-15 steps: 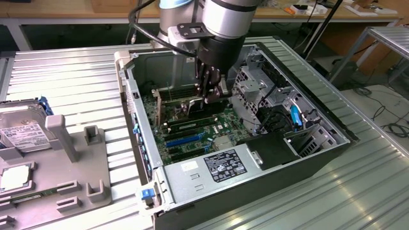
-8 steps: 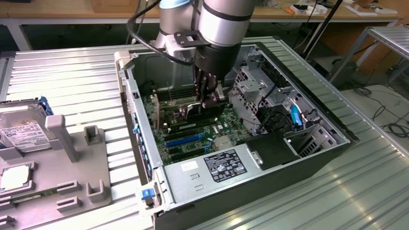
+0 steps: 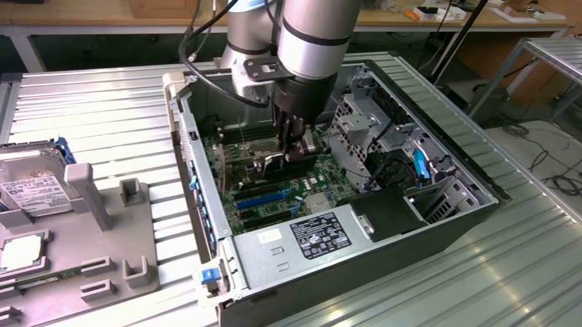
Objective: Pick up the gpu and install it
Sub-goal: 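Insert the gpu into the slot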
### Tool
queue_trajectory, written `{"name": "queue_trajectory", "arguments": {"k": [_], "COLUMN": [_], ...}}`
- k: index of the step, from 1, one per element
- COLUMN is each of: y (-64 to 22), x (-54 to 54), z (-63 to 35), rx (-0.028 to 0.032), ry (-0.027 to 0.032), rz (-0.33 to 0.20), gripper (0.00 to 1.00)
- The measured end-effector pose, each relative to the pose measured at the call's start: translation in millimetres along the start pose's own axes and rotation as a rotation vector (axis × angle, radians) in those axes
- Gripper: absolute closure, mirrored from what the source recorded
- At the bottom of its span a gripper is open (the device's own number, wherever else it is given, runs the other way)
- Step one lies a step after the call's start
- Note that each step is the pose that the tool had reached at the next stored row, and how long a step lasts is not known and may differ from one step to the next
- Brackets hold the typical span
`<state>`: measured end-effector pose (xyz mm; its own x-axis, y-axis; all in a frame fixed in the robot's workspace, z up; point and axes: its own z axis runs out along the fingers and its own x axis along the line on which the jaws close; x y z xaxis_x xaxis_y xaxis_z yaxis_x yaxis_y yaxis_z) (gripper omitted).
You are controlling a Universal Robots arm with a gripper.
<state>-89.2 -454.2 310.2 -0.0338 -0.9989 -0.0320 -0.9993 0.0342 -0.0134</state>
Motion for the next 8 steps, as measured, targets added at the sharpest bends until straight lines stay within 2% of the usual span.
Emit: {"name": "queue_trajectory", "arguments": {"k": [5, 8], "y": [0.0, 0.2], "x": [2.9, 3.0], "z": [2.5, 2.6], "rx": [-0.0052, -0.0053], "ry": [0.0054, 0.0055], "rz": [0.0, 0.0], "gripper": [0.73, 0.73]}}
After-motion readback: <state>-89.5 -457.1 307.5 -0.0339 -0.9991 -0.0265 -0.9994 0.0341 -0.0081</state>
